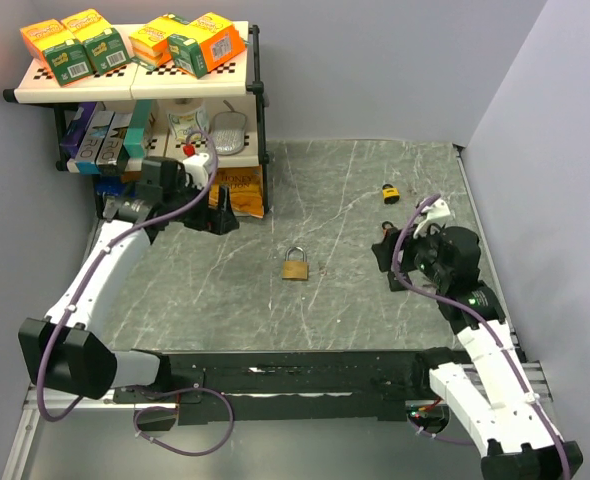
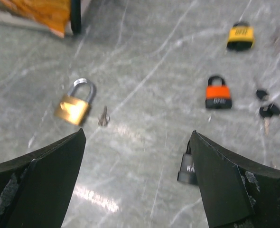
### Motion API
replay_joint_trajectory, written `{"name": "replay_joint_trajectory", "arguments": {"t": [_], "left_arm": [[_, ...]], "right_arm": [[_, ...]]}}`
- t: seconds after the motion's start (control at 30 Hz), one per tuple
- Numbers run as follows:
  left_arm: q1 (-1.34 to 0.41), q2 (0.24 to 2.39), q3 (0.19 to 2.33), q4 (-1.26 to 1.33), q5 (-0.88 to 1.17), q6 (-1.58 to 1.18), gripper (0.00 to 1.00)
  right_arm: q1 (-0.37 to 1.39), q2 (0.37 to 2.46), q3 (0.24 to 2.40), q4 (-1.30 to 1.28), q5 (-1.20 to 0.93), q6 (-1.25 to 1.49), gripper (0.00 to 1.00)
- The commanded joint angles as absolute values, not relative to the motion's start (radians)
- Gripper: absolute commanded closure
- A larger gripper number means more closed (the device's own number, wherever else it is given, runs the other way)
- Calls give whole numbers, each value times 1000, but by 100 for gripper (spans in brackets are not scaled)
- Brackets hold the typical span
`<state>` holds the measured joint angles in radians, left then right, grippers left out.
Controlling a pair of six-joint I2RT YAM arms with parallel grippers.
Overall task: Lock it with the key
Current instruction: Reset both arms
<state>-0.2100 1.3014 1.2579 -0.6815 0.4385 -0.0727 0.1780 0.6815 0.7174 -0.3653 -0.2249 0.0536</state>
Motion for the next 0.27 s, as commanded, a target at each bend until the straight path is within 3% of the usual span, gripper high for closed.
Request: {"name": "replay_joint_trajectory", "arguments": {"t": [0.0,0.23], "left_arm": [[-248,1304,1183,-588,310,-101,4],[-250,1281,1149,-569,256,-106,4]], "right_arm": [[140,644,666,-448,-302,32,0],[140,627,663,-459,-314,55,1]]}}
